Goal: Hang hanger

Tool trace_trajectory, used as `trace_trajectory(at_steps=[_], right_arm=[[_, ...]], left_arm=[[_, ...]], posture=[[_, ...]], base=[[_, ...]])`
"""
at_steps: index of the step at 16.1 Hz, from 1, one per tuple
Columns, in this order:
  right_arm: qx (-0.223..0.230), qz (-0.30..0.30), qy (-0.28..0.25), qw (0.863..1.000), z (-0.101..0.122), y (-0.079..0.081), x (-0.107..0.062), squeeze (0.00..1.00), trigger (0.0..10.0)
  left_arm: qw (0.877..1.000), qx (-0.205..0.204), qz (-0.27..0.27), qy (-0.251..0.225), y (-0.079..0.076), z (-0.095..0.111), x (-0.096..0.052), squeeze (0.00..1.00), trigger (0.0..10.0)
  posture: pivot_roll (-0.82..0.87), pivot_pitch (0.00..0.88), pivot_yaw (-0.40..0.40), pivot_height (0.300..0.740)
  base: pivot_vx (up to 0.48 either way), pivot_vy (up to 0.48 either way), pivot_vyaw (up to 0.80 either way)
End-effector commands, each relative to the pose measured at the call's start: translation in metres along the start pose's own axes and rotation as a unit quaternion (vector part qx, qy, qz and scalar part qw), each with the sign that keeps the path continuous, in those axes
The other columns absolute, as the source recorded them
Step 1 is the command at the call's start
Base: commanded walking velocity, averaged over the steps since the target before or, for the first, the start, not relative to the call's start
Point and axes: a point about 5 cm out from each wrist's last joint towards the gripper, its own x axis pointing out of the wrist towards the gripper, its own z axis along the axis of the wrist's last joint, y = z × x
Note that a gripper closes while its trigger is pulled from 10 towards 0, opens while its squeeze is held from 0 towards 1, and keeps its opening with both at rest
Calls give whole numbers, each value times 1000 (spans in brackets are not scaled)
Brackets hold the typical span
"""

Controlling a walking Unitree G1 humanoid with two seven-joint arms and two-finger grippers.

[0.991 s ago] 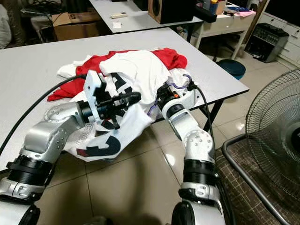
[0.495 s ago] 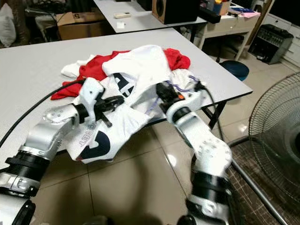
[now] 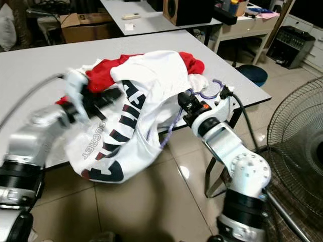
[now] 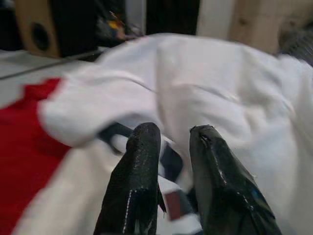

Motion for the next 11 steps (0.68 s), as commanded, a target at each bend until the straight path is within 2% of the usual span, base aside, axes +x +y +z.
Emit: trace_trajectory(at_steps=[1,4,6,8,9,10,11], right_arm=[[-14,7,14,1000,-2,5,-4,0,10000],[-11,3,19,1000,-3,2,-7,0,10000],[9,-1,26,1000,-3,-2,-8,0,10000],[-18,14,62,998,-5,-1,-14,0,10000],[-46,33,91,994,-6,1,-22,0,10000],[-55,39,100,993,-6,2,-25,0,10000],[-99,54,132,985,-6,4,-35,0,10000]], left_arm=[[1000,6,-1,-19,1,15,-2,0,10000],[1000,6,7,-26,3,19,-6,0,10000],[1000,0,-16,-20,0,20,-13,0,10000],[999,5,-34,3,-4,14,-25,0,10000],[1000,9,-15,-2,-4,14,-31,0,10000],[1000,12,-5,3,-4,12,-33,0,10000],[1000,18,13,18,-4,5,-39,0,10000]], posture=[[-14,0,-26,740],[-12,0,-27,740],[-13,0,-20,740],[-11,0,-19,740],[-11,0,-19,740],[-8,0,-20,740],[-5,0,-23,740]], base=[[0,0,0],[0,0,0],[0,0,0],[0,0,0],[0,0,0],[0,0,0],[0,0,0]])
